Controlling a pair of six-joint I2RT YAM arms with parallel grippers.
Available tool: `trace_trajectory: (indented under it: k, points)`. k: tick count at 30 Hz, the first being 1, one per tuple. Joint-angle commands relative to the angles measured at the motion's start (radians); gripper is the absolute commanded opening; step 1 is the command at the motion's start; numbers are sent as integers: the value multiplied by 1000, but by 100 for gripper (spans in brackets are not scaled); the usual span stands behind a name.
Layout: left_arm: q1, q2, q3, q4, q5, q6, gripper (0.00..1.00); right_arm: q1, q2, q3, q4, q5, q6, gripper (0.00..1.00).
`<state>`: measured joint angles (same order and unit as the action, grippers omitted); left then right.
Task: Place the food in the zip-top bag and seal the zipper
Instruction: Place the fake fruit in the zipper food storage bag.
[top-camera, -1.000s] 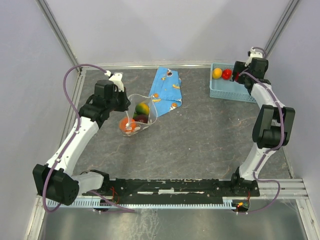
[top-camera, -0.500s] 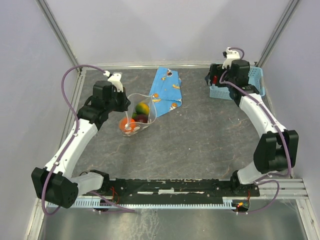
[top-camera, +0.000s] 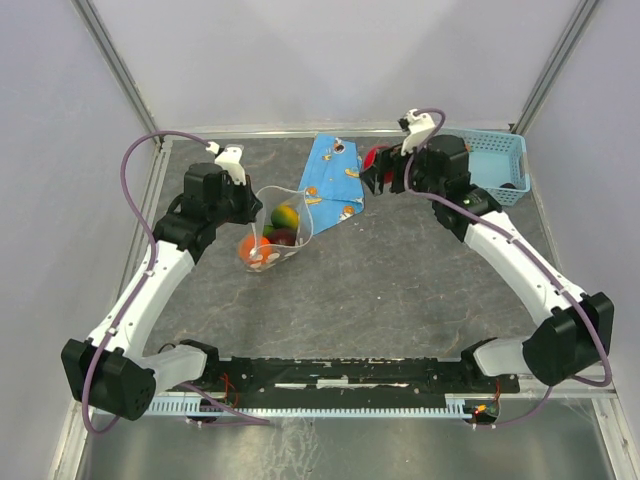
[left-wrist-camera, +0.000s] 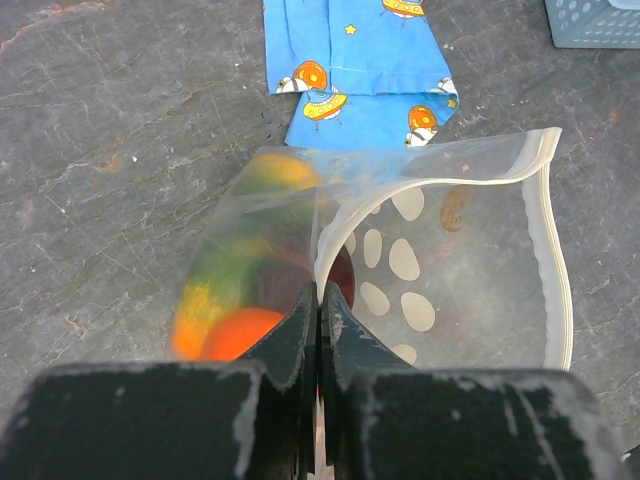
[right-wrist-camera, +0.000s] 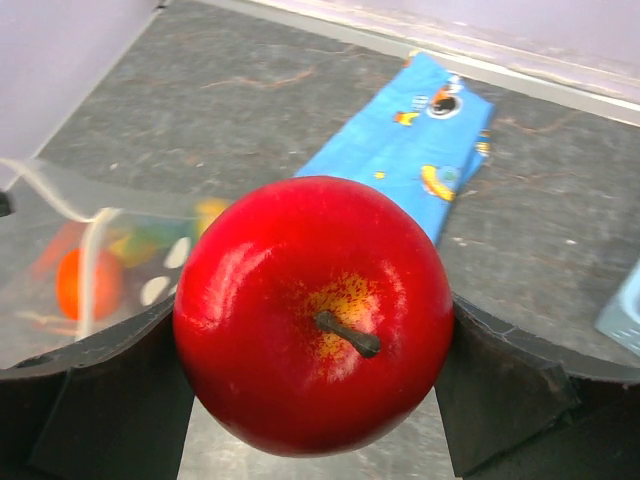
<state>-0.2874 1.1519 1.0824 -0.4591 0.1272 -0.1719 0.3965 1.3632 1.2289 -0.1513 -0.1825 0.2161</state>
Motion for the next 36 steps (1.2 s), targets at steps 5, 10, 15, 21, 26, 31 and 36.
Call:
trace_trajectory:
  k: [5,10,15,21,26,31,36]
  points:
    - [5,-29,-1,61,27,-20,3,183,-34,34,58,-41,25,65]
    - [5,-31,-1,60,31,-21,3,301,7,74,80,-81,24,66]
    - [4,-33,-1,62,37,-23,3,379,61,87,147,-139,13,66]
    - [5,-35,-2,65,44,-23,3,424,164,127,201,-196,29,66]
    - [5,-37,-4,68,50,-22,3,430,262,174,211,-240,45,67]
    - [5,-40,-4,69,54,-23,3,430,343,214,192,-225,45,67]
    - [7,-42,-4,69,55,-24,3,431,393,261,119,-109,33,69]
